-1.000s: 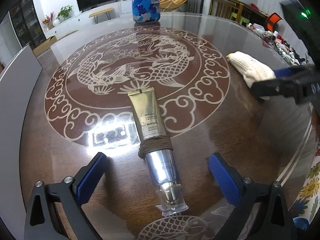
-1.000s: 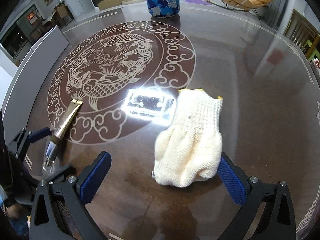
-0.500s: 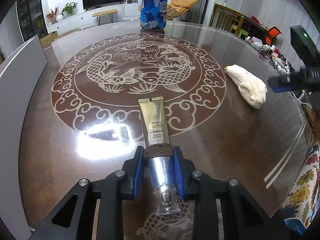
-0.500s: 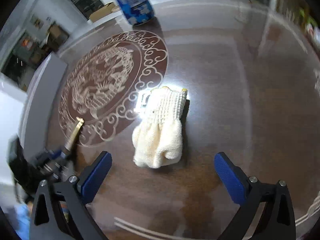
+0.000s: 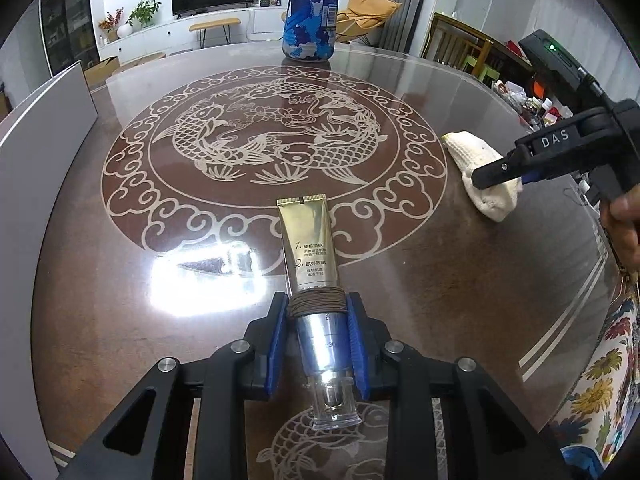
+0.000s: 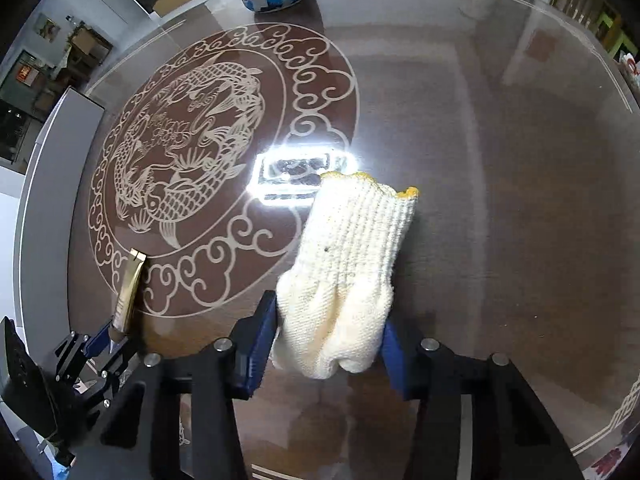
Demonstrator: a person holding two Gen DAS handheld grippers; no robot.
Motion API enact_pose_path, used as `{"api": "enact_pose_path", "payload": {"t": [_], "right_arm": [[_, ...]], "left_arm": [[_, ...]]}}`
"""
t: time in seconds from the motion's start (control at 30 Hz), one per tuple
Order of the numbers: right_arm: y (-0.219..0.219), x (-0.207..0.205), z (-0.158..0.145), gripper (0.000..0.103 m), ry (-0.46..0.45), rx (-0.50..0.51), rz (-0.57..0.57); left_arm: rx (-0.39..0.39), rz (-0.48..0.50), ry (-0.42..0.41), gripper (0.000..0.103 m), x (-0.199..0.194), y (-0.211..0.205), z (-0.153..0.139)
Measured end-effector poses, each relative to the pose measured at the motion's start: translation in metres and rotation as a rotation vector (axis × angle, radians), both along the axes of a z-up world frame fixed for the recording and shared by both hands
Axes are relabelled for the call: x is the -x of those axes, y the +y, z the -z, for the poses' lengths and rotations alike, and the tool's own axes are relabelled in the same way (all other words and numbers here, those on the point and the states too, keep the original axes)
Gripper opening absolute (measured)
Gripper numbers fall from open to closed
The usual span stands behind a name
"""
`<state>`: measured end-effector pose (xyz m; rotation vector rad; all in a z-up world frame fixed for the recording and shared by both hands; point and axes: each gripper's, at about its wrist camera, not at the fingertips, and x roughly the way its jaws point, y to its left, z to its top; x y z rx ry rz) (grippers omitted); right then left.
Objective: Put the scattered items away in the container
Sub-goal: 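Lift the tube with the left tool while right tool regrasps the glove, then carry the tube and glove over the white container with both tools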
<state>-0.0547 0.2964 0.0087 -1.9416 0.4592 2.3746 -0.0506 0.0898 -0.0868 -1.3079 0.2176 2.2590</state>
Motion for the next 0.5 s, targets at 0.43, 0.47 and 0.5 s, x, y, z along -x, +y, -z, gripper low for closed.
{"api": "enact_pose_path", "payload": {"t": [0.43,0.47,0.5], "right_arm": [[-0.032,-0.045,-0.037,0.041,0.098,0.027,-0.113],[-0.041,-0.044,-0.044,0.041,0.109,0.027,-0.135],[-0.052,-0.042,-0.052,0.041,0.122,0.025,-0.158]], "left_arm": [[-0.093,-0.033,0.006,0.028,-0.015,-0.024,-0.028],[-0.103,-0.038,0.010,0.028,-0.013,-0.028,-0.034],[-0.113,-0.044,0.016,0.028,-0.011,-0.034,-0.042]]}}
